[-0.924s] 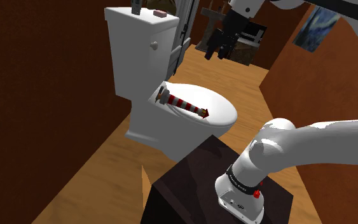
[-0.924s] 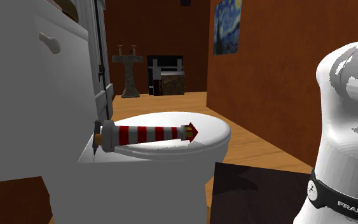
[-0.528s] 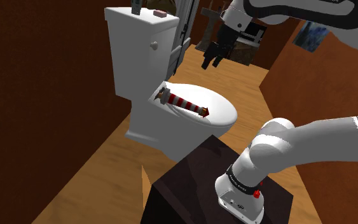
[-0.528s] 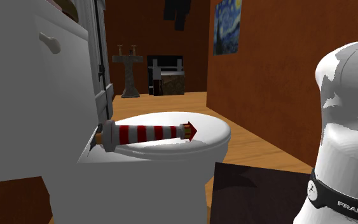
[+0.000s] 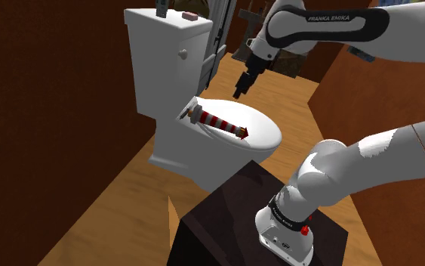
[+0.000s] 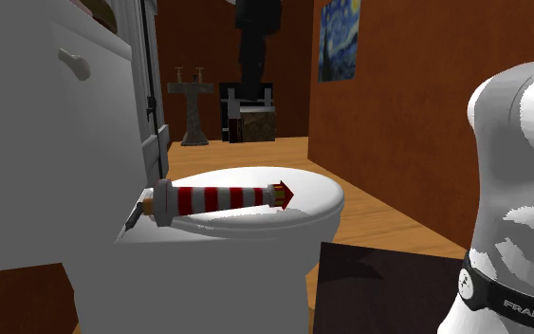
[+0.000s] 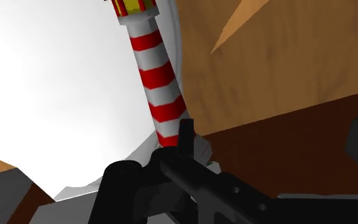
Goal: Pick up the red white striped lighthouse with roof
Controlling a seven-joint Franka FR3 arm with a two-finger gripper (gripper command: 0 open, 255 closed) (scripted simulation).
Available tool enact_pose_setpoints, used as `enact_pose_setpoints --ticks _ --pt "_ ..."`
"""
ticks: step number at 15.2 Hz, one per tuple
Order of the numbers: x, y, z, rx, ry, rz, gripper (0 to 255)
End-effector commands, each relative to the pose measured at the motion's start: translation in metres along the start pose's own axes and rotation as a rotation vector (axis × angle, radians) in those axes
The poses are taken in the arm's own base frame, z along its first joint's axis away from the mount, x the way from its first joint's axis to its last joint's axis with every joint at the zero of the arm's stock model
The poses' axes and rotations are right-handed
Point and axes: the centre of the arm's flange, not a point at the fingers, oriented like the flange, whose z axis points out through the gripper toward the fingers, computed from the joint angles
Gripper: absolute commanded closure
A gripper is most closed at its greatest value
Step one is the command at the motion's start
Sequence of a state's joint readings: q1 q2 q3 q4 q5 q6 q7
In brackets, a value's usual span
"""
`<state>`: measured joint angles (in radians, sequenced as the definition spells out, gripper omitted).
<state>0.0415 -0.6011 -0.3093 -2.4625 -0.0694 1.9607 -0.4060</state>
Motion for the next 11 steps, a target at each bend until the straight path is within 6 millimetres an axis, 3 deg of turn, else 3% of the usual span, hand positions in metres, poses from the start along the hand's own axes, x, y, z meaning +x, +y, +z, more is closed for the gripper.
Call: enact_pose_setpoints --ticks 1,11 --pt "0.006 0.013 0.027 0.013 -0.011 -0.047 0" --pt "0.041 0.075 0.146 0.079 -0.067 -0.269 0"
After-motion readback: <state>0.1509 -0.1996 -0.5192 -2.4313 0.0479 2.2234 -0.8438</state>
